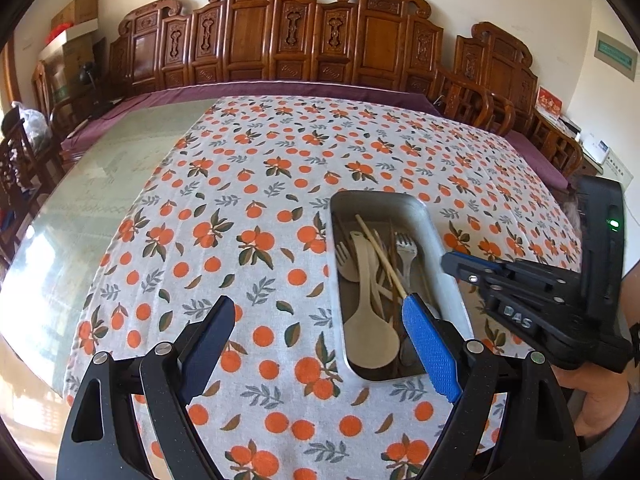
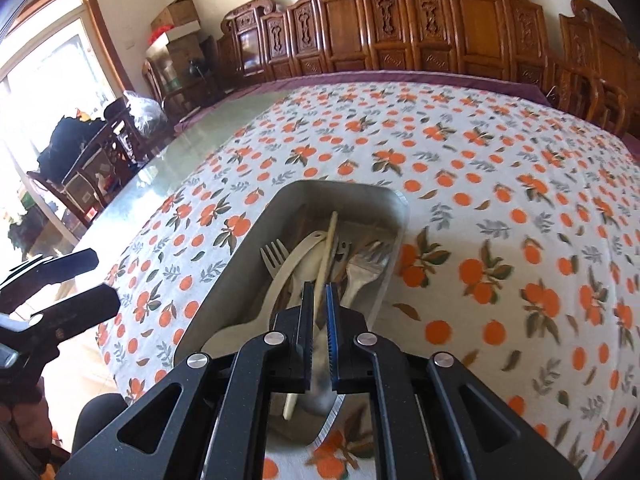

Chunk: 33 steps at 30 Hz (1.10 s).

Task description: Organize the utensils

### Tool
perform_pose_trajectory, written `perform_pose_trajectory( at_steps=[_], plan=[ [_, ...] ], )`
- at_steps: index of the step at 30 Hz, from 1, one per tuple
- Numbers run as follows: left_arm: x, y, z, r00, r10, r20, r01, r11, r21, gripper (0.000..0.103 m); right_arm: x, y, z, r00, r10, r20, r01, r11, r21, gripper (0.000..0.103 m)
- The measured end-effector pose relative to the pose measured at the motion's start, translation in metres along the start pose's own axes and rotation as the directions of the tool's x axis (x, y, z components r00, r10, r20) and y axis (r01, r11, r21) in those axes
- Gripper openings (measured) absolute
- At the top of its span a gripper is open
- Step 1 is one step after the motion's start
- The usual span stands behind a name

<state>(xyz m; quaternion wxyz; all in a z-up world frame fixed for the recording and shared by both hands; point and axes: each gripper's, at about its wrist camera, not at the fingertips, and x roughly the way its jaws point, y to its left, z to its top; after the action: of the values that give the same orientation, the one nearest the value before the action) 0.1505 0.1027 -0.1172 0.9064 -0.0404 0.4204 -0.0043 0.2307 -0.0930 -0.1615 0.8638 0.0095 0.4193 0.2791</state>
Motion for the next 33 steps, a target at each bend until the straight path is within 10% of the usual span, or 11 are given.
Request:
perform_pose_trajectory(
  at_steps=[7,18,33],
  plan=[
    [-0.013,-0.023,-0.001,1.0,-0.021,0.017,0.02,0.999,0.025,0.092,-0.055,-0.017,-0.013,0.994,-0.072,0.077,0.071,0.997,0.013,0.031],
    [-0.031,-0.065,-0.009,0.999,-0.05,0.017,0.049,0.996,0.076,0.095,-0.132,-0.037,-0.038,0.97,-0.18,0.166,0.171,0.983,0.062,0.098],
    [-0.114,-0.109,-0.005,0.985,-0.052,0.165,0.032,0.993,0.118,0.095,-0.233,-0.035,-0.051,0.912,-0.274,0.305,0.253,0.962,0.107,0.1]
  ],
)
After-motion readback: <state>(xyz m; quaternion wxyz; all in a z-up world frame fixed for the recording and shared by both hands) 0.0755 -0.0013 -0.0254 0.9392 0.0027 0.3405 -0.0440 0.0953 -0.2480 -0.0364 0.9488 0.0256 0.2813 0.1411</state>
